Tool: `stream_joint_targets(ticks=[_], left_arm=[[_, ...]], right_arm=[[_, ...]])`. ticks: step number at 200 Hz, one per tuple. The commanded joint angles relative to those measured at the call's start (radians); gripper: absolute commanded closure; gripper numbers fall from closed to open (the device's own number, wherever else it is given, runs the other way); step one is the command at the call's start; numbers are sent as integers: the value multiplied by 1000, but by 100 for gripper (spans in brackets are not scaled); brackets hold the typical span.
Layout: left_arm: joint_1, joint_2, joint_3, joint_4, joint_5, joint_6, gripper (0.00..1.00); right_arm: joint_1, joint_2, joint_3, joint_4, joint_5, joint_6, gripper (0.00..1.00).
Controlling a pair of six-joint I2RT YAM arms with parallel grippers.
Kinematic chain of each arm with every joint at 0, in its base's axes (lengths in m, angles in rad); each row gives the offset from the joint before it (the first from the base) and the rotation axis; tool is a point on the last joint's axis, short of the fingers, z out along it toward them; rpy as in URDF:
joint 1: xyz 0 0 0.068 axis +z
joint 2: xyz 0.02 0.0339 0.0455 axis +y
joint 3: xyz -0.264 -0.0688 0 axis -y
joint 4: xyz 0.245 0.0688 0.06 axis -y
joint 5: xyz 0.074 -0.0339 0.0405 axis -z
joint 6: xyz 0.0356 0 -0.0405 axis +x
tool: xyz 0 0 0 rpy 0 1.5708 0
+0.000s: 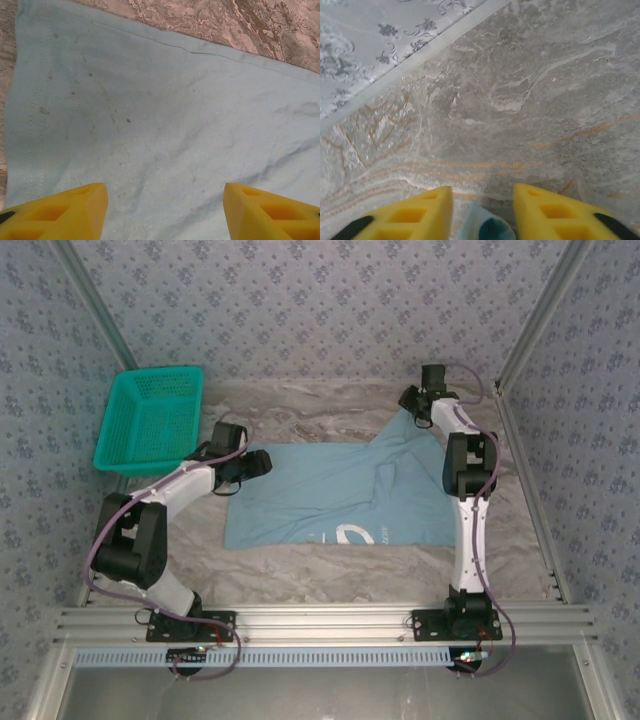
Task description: Fold the inside-out t-shirt
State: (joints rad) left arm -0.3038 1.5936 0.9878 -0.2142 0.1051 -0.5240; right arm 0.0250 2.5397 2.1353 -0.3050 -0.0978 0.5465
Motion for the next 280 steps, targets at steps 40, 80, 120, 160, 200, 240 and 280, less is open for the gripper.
stream_joint_targets(ticks=[40, 80, 120, 160, 200, 240, 280], left_arm=[[14, 7, 20, -24, 16, 21, 38], [49, 22, 12, 3, -1, 5, 37], [83, 138, 146, -36, -62, 62, 37], [84, 292, 333, -141, -271, 117, 37], [94, 437, 514, -264, -355, 157, 37], [106, 526, 607, -325, -310, 165, 39], [109, 587, 659, -337, -283, 175, 46]], right_arm=[[4, 43, 89, -82, -19, 3, 83], [0, -10, 80, -97, -31, -10, 93], [2, -128, -9, -79, -40, -16, 98], [3, -197, -101, -53, -68, -22, 98], [5, -206, -115, -41, -89, -25, 98], [5, -210, -127, -34, -95, -33, 98], [5, -216, -126, -38, -97, -38, 98]])
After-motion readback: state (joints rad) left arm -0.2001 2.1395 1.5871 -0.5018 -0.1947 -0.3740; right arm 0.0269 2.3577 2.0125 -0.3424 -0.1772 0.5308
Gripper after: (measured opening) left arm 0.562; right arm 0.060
